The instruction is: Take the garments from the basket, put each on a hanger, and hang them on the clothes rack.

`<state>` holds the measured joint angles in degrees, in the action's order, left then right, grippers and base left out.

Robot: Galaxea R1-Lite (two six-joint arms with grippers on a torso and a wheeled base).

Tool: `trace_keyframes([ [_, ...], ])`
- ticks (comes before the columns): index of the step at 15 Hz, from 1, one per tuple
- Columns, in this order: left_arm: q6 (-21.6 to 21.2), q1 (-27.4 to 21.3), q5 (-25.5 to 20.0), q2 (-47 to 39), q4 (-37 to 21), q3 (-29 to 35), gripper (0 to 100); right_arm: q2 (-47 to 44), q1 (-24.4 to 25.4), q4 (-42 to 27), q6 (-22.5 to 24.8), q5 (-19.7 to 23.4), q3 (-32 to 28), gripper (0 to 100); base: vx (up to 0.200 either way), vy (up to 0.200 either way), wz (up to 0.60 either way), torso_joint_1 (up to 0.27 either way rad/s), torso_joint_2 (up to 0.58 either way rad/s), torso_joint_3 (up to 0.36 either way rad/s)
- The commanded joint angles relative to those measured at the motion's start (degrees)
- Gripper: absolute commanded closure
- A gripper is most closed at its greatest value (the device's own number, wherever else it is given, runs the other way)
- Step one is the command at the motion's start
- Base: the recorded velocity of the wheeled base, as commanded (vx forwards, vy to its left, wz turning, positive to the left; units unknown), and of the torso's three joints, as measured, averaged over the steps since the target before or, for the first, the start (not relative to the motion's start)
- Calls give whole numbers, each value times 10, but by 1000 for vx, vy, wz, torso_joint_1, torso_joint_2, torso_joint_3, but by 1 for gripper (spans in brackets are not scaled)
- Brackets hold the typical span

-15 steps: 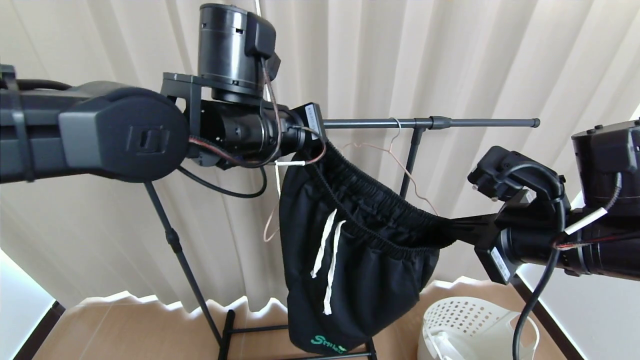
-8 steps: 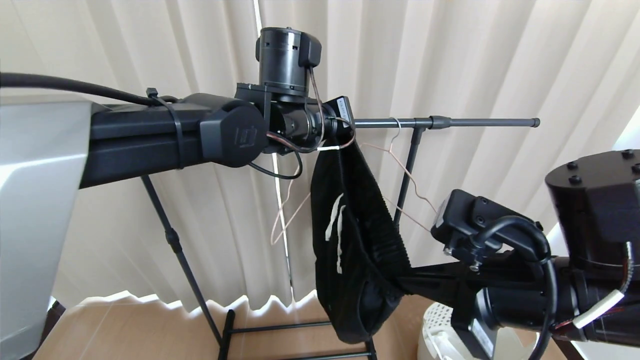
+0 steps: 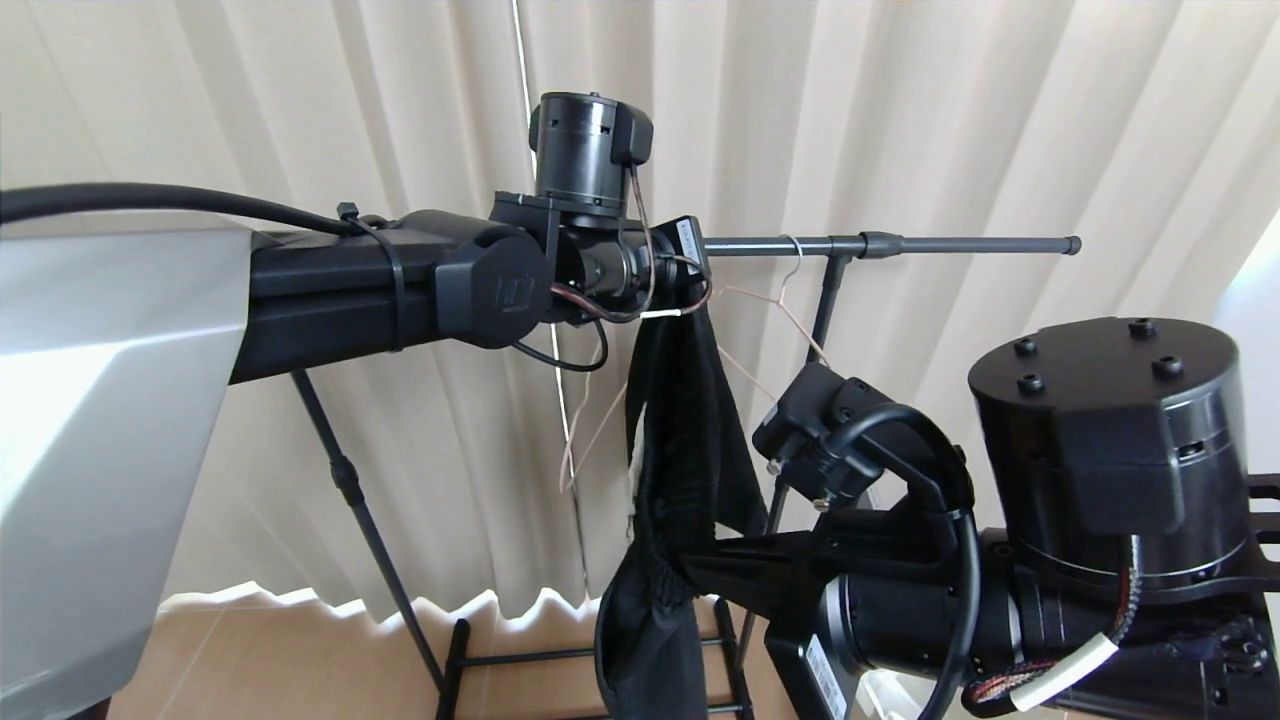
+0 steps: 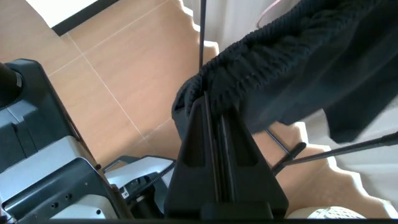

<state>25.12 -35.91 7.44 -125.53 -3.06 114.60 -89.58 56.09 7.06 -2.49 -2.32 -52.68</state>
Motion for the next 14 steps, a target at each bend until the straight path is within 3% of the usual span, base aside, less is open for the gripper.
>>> trace_keyframes([
  [1,0,0,5,2,-6,0,100,-6,-2,0,1,-3,1,100,0,0,0,0,0,0],
  [3,0,1,6,18,-28,0,100,-4,-17,-7,4,-5,2,100,0,0,0,0,0,0],
  [6,0,6,21,77,-107,0,100,4,-83,-37,49,-7,-1,100,0,0,0,0,0,0],
  [10,-3,7,23,144,-219,-18,100,-3,-148,-47,57,-8,-17,100,0,0,0,0,0,0],
  [14,-20,3,57,210,-235,-109,100,-49,-202,-45,53,-77,-70,100,0,0,0,0,0,0],
])
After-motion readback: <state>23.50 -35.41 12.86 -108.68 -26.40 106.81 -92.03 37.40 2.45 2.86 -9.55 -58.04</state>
